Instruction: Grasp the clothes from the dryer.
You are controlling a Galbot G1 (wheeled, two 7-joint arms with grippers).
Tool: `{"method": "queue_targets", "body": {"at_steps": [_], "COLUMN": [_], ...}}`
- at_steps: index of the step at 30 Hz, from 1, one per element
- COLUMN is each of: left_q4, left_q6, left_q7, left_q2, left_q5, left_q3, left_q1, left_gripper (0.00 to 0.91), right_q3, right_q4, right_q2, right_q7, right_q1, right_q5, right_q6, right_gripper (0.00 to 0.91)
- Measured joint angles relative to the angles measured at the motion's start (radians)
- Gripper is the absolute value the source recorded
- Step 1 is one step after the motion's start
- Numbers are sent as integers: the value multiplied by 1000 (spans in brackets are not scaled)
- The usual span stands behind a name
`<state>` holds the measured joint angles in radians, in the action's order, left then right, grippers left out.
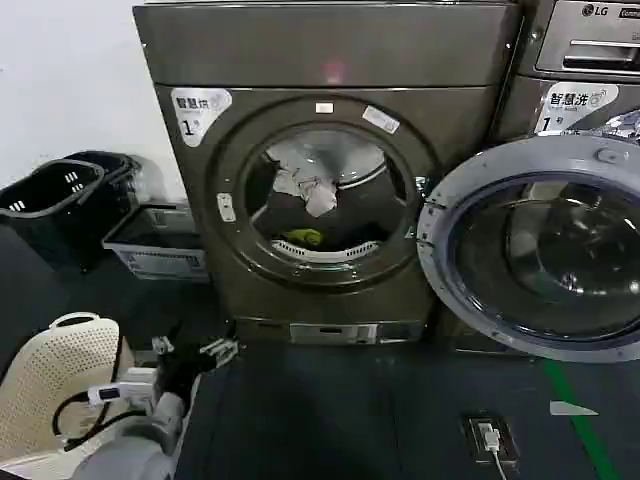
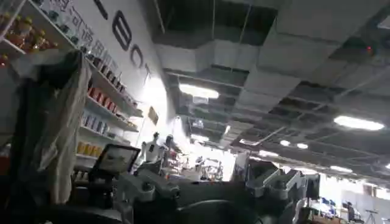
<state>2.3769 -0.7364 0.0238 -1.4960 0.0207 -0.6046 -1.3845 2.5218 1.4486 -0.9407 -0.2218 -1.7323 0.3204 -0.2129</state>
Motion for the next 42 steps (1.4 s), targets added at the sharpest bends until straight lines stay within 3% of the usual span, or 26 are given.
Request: {"method": "queue_targets", "body": {"at_steps": [8, 42], "left_q4": [7, 0], "left_q6": [0, 0], "left_q7": [2, 6], "left_q2": [-1, -3], "left_q5": [-1, 5], "left_q3": [2, 11], "left_q1": [-4, -8], "left_gripper": [907, 907], "right_q3": [-18, -32], "right_q4": [-12, -17], "right_q2": [-3, -9], "right_q7": [19, 64], "right_q1": [0, 10], "right_q5": [23, 53], "right_q6": [29, 25], "right_gripper": [907, 907]}}
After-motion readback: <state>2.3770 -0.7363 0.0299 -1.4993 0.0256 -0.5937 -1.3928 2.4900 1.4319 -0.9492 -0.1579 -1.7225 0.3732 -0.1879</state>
